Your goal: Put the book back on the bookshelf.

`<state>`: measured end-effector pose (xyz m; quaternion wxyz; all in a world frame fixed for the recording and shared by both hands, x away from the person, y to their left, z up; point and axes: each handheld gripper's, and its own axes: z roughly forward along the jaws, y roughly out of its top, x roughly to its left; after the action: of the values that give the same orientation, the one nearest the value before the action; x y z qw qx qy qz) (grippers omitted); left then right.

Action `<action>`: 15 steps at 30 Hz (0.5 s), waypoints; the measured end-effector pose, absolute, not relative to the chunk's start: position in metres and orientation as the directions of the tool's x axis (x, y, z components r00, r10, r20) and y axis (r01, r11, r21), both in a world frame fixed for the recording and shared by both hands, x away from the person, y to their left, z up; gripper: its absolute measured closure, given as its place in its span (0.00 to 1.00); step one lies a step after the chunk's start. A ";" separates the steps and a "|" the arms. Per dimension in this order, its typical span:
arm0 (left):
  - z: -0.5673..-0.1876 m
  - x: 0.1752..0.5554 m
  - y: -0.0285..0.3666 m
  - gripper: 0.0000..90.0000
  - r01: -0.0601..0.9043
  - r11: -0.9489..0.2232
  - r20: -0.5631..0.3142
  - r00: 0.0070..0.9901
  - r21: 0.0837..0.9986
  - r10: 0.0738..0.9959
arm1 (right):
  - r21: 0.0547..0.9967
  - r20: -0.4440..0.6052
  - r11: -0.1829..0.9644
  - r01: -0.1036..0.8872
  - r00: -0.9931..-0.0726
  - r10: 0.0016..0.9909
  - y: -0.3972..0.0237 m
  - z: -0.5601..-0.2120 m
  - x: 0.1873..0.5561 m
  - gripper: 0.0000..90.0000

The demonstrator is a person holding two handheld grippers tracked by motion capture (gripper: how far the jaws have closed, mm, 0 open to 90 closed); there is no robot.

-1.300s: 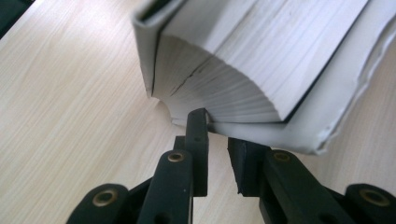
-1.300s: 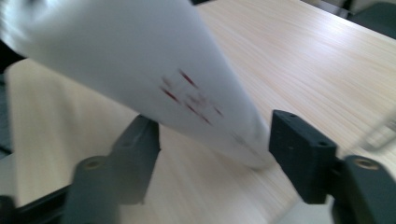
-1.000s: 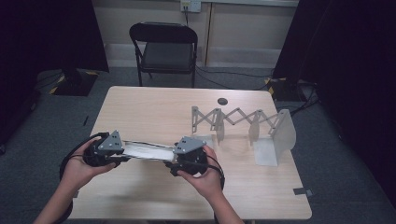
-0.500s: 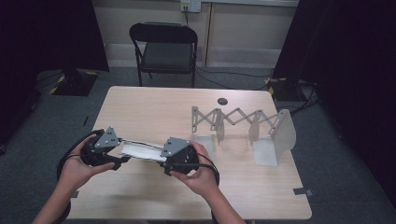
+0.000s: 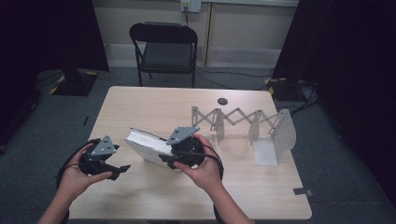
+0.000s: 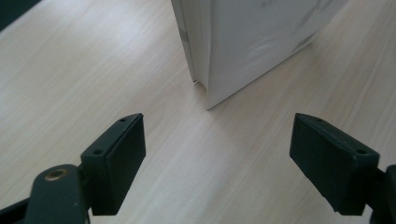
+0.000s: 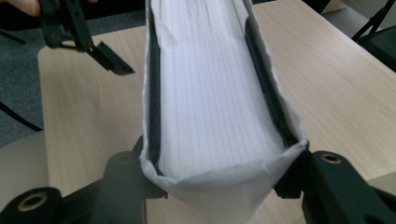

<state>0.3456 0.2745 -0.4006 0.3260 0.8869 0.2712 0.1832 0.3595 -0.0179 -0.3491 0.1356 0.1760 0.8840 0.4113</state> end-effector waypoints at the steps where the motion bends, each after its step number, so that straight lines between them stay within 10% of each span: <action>1: -0.405 0.345 0.273 0.20 0.366 -0.633 0.140 0.784 0.682 0.604 | 0.776 -0.081 0.594 0.211 -0.901 0.425 -0.019 -0.348 0.360 0.56; 15: -0.444 0.344 0.264 0.19 0.397 -0.625 0.087 0.795 0.672 0.600 | 0.780 0.005 0.557 0.286 -0.893 0.451 -0.029 -0.347 0.368 0.57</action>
<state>0.3440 0.2637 -0.4436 0.3300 0.8882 0.2807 0.1532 0.3683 -0.0291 -0.3465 0.0981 0.2099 0.8770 0.4210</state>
